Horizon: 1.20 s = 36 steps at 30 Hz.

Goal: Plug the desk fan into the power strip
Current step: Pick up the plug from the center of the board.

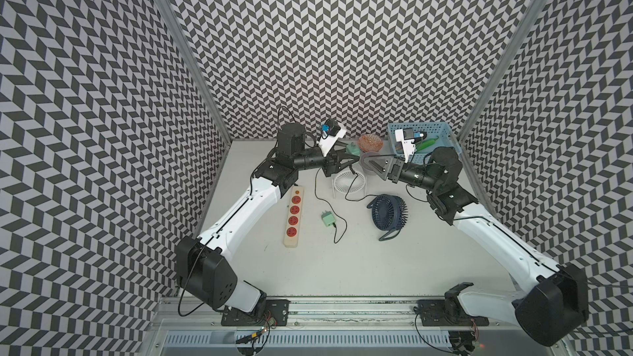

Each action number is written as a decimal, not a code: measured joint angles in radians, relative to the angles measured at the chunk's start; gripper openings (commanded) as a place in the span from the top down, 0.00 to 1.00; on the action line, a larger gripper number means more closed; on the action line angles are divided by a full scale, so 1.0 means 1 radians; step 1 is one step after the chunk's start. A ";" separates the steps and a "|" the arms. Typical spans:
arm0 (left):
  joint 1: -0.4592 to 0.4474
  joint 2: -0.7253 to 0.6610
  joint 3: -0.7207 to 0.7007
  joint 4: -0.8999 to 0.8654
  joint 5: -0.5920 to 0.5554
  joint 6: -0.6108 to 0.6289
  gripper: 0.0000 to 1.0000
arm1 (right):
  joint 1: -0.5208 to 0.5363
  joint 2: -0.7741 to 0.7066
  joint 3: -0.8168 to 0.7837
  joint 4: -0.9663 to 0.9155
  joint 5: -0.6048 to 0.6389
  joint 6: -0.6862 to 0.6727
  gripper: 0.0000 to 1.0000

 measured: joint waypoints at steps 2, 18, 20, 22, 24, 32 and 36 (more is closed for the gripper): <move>-0.014 0.000 0.011 -0.055 -0.031 0.078 0.84 | 0.000 -0.002 0.020 -0.069 0.030 -0.015 0.28; -0.121 0.018 0.060 -0.220 -0.224 0.360 0.87 | 0.105 0.056 0.191 -0.312 0.171 -0.071 0.22; -0.127 0.024 0.071 -0.229 -0.234 0.368 0.87 | 0.108 0.074 0.191 -0.331 0.181 -0.077 0.25; -0.133 0.026 0.079 -0.236 -0.241 0.375 0.87 | 0.109 0.087 0.190 -0.346 0.191 -0.080 0.30; -0.138 0.028 0.084 -0.243 -0.245 0.376 0.87 | 0.109 0.089 0.190 -0.352 0.204 -0.087 0.36; -0.156 0.030 0.101 -0.278 -0.286 0.397 0.71 | 0.110 0.090 0.190 -0.363 0.235 -0.114 0.85; -0.160 0.036 0.124 -0.309 -0.297 0.397 0.43 | 0.104 0.090 0.190 -0.367 0.225 -0.131 0.99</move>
